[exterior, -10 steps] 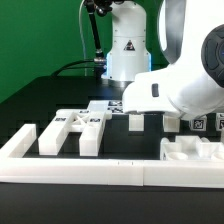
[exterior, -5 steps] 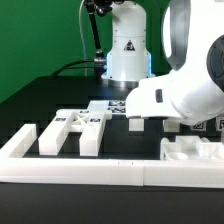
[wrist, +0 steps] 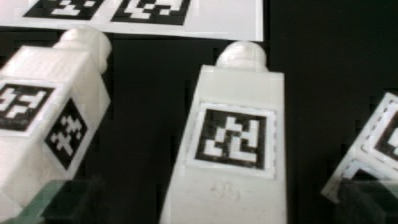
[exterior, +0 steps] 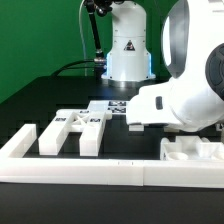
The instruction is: Assemble chair
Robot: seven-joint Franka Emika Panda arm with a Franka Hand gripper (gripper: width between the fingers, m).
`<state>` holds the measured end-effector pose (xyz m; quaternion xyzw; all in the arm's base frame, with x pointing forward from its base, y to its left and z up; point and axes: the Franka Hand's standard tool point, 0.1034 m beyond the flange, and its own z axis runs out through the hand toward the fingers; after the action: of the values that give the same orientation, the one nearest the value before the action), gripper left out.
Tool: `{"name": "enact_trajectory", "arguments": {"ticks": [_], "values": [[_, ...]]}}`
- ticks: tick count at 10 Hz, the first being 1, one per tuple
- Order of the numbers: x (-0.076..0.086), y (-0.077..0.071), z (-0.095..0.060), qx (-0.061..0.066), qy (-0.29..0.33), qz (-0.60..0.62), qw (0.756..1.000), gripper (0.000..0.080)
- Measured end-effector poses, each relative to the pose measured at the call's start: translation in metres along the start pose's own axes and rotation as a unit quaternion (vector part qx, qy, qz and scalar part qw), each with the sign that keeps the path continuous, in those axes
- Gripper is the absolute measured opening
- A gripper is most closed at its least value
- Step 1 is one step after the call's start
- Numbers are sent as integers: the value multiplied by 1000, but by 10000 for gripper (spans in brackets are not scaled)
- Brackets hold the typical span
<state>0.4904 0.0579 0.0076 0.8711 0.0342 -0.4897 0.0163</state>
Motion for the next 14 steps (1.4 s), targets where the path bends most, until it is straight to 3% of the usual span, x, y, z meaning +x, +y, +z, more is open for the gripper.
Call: {"name": "enact_trajectory", "arguments": {"ticks": [2,3,10,12,14], "values": [[0,1,0,1,-1,0,1000,376],[0,1,0,1,0,0,1000,306],[-4,9,-14,5,12,-2,1000,307],[-21,11,-35,8,22,-9,1000,307],[-45,11,-66,7,45,-8,999,307]]}}
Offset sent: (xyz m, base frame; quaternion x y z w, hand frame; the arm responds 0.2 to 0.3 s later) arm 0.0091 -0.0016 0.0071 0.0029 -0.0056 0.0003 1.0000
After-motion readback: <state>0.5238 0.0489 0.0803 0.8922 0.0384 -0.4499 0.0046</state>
